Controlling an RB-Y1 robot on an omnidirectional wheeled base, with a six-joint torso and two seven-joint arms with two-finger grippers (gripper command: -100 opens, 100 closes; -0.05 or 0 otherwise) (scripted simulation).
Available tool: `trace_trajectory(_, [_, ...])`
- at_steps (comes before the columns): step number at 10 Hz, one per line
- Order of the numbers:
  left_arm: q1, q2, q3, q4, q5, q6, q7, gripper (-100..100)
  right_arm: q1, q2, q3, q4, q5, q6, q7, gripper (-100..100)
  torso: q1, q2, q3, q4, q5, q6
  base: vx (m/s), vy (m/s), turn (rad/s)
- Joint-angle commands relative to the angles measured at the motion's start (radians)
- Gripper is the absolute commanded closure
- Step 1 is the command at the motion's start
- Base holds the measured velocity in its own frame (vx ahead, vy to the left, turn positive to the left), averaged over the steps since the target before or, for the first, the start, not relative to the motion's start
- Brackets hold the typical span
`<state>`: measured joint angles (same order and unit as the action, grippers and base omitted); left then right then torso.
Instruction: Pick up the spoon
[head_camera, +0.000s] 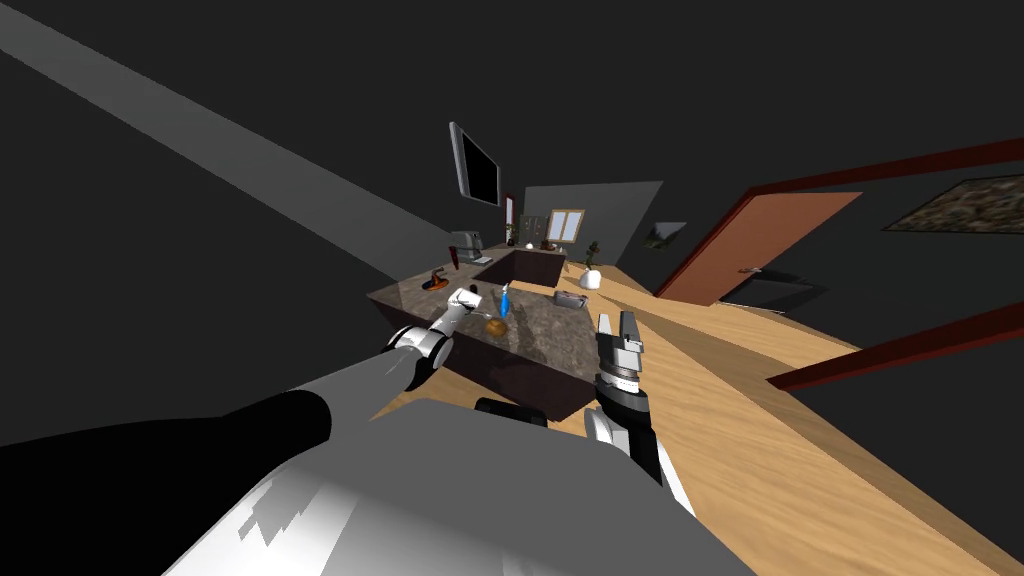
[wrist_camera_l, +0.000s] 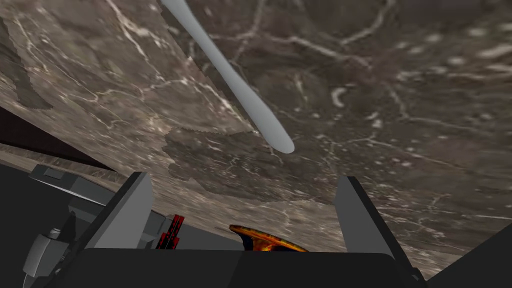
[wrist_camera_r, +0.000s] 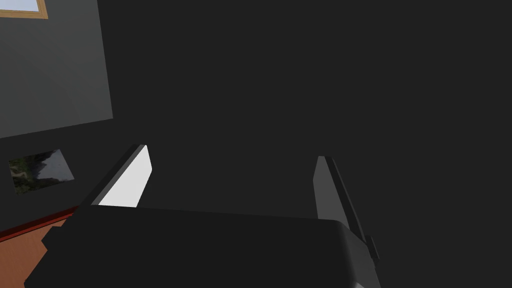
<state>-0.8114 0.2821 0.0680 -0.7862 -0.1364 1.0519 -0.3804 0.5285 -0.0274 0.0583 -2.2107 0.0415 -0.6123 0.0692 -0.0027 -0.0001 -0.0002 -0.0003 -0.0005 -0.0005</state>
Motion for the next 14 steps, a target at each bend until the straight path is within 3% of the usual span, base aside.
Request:
trace_trajectory(1, [-0.029, 0.002, 0.002, 0.041, -0.012, 0.050, -0.001, -100, 0.000, 0.000, 0.000, 0.000, 0.000, 0.000, 0.000, 0, 0.000, 0.000, 0.000, 0.000, 0.000, 0.000, 0.016, -0.039, -0.094])
trace_trajectory(2, [-0.029, 0.002, 0.002, 0.041, -0.012, 0.054, -0.001, -100, 0.000, 0.000, 0.000, 0.000, 0.000, 0.000, 0.000, 0, 0.000, 0.000, 0.000, 0.000, 0.000, 0.000, 0.011, -0.034, -0.042])
trace_trajectory(4, [-0.078, 0.007, 0.005, 0.120, -0.031, 0.112, -0.001, -100, 0.000, 0.000, 0.000, 0.000, 0.000, 0.000, 0.000, 0, -0.001, 0.000, 0.000, 0.000, 0.000, 0.000, 0.015, -0.058, -0.110])
trace_trajectory(5, [-0.078, 0.007, 0.005, 0.120, -0.031, 0.120, -0.001, -100, 0.000, 0.000, 0.000, 0.000, 0.000, 0.000, 0.000, 0, -0.002, 0.000, 0.000, 0.000, 0.000, 0.000, 0.015, -0.049, -0.038])
trace_trajectory(10, [-0.152, 0.011, 0.012, 0.258, -0.070, 0.225, 0.004, -100, 0.000, 0.000, 0.000, 0.000, 0.000, 0.000, 0.000, 0, 0.003, 0.000, 0.000, 0.000, 0.001, 0.000, 0.013, -0.017, -0.063])
trace_trajectory(14, [-0.159, 0.011, 0.013, 0.273, -0.075, 0.235, 0.005, -100, 0.000, 0.000, 0.000, 0.000, 0.000, 0.000, 0.000, 0, 0.003, 0.001, 0.000, 0.000, 0.001, 0.000, 0.007, 0.010, -0.028])
